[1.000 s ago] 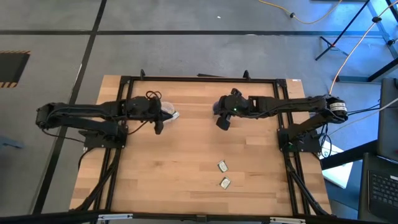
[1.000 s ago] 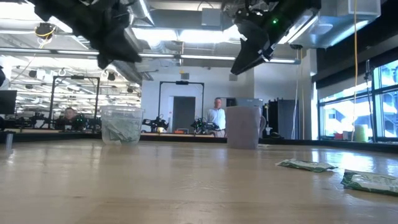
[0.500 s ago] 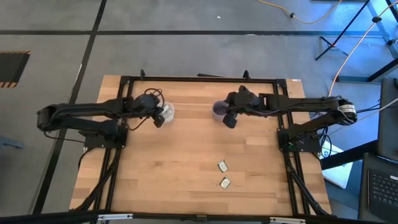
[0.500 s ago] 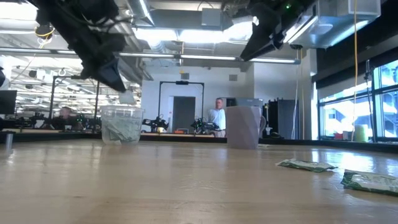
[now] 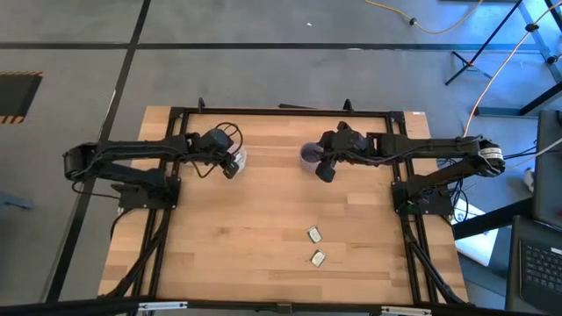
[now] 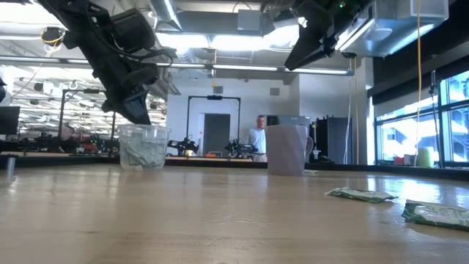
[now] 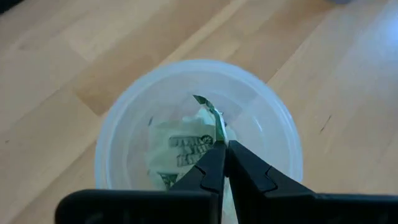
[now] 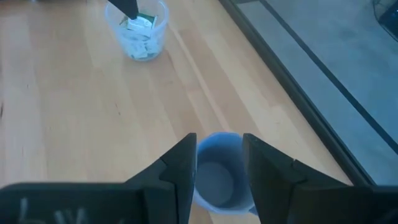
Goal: Pick and place Stevia / Truvia into bins
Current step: Put the green stevia packet into the transparent container, then put the light green stevia packet into the transparent container
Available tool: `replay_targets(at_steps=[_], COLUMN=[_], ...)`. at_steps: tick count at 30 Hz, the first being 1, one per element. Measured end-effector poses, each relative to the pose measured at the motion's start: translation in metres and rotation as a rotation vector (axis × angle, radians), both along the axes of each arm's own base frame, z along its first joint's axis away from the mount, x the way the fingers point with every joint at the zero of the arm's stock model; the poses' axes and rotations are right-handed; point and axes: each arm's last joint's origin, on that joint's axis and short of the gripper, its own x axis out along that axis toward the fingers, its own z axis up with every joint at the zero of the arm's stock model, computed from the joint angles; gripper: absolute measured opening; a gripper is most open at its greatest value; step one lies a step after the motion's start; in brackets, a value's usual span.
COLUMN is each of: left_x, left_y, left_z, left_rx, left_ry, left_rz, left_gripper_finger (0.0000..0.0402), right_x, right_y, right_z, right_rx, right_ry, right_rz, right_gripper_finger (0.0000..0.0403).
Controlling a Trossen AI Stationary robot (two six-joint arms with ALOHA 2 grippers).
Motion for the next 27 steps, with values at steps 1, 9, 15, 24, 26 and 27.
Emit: replay_targets(at_steps=[1,9,15,24,26,27], left_x=[0.0,0.001,-0.003,-0.022,-0.024,-0.025], left_y=[0.0,0.001,0.0,-0.008,-0.009,-0.009], left_z=[-0.001,0.0,0.013,0.045,0.05,0.052], left_rx=[-0.002,0.029,0.136,0.229,0.256,0.273], left_ry=[0.004,0.011,-0.028,-0.198,-0.232,-0.242], left_rz=[0.0,-0.037,-0.052,-0.055,-0.062,-0.071], left_gripper_finger=[0.0019,0.0056,0.0075,0.0079,0.0079,0.0079], right_x=[0.0,0.0,-0.001,-0.008,-0.009,-0.01], right_y=[0.0,0.0,0.0,-0.01,-0.015,-0.018], right_z=[0.0,0.0,-0.001,-0.007,-0.007,-0.007], right_rx=[0.0,-0.005,-0.001,0.016,0.017,0.017], right_ry=[0.0,0.007,0.012,0.09,0.095,0.098], right_rz=[0.0,0.004,0.002,-0.045,-0.065,-0.077], right_gripper_finger=[0.0132,0.0132,0.0132,0.0132,0.0132,0.0132])
